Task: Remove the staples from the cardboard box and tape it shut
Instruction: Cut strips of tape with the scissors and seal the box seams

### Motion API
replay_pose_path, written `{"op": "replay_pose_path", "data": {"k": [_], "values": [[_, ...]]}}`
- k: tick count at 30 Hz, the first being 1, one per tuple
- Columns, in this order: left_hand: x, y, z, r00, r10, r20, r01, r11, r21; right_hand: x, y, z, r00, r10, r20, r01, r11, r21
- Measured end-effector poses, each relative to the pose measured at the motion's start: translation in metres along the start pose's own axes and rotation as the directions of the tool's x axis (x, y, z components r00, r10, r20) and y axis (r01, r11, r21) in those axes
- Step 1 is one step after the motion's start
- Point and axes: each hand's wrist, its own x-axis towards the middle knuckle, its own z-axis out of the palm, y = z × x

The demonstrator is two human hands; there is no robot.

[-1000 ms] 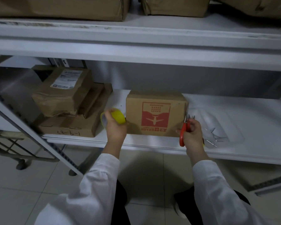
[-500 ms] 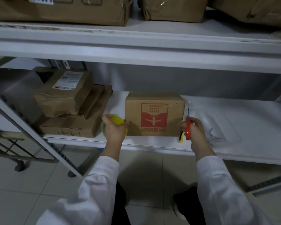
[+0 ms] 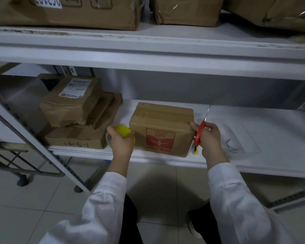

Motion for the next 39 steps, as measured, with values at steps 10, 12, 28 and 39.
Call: {"op": "replay_pose_path", "data": {"k": [10,12,28,39], "values": [[-0.06,0.051,-0.014,0.954,0.004,0.299,0.073,0.966,-0.247,-0.008,0.001,0.013,1.0,-0.016,0.014,0.017,0.999,-0.048],[-0.071,0.055,-0.002,0.874,-0.063,0.481,0.225,0.931,-0.286,-0.009,0.002,0.016,0.999,-0.001,0.05,0.003,0.999,-0.051],[-0.102,0.077,0.029,0.775,-0.131,0.618,0.371,0.886,-0.279,-0.041,-0.037,-0.016,0.778,-0.219,0.588,0.415,0.883,-0.221],[-0.096,0.07,0.029,0.766,-0.098,0.636,0.336,0.903,-0.266,-0.041,-0.04,-0.017,0.786,-0.257,0.561,0.474,0.834,-0.282]]}}
